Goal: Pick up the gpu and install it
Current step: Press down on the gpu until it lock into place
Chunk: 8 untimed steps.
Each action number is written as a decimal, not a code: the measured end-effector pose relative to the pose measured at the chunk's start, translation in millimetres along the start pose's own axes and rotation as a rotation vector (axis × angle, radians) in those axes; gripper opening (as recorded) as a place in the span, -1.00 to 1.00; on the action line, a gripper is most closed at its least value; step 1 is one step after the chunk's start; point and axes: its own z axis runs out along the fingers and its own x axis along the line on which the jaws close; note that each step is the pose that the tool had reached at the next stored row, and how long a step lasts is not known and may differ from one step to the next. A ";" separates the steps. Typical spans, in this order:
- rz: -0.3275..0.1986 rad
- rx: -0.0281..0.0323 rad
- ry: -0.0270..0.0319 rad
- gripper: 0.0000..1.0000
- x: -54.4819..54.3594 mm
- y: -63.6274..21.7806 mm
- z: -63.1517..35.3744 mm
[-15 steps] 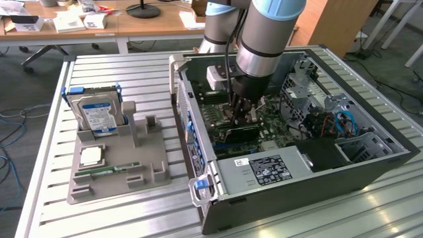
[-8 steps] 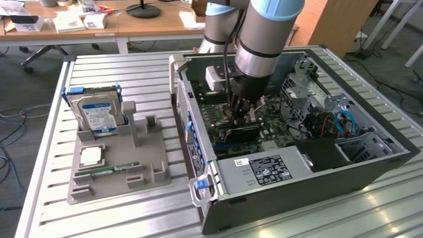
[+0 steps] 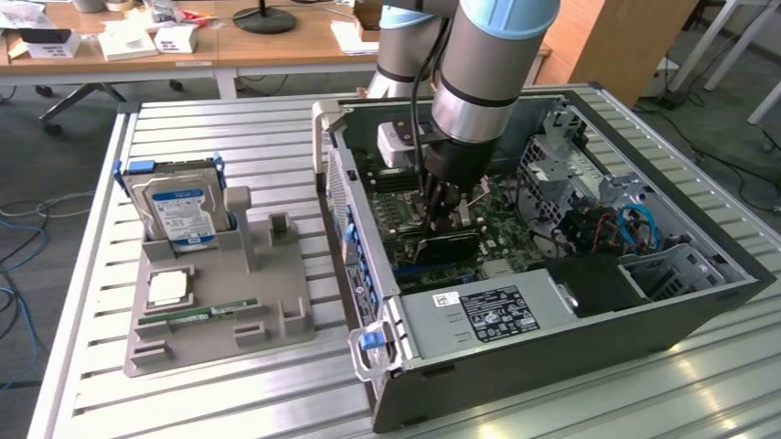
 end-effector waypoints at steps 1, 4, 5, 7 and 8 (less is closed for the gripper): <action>0.000 0.0000 0.0000 -0.79 0.0 0.0 0.0; 0.000 -0.0003 0.0007 -0.79 0.1 0.1 0.7; 0.000 -0.0007 0.0001 -0.79 0.1 0.4 1.0; 0.000 -0.0002 0.0001 -0.79 0.0 0.3 1.1; 0.000 -0.0001 0.0000 -0.79 0.0 0.3 1.1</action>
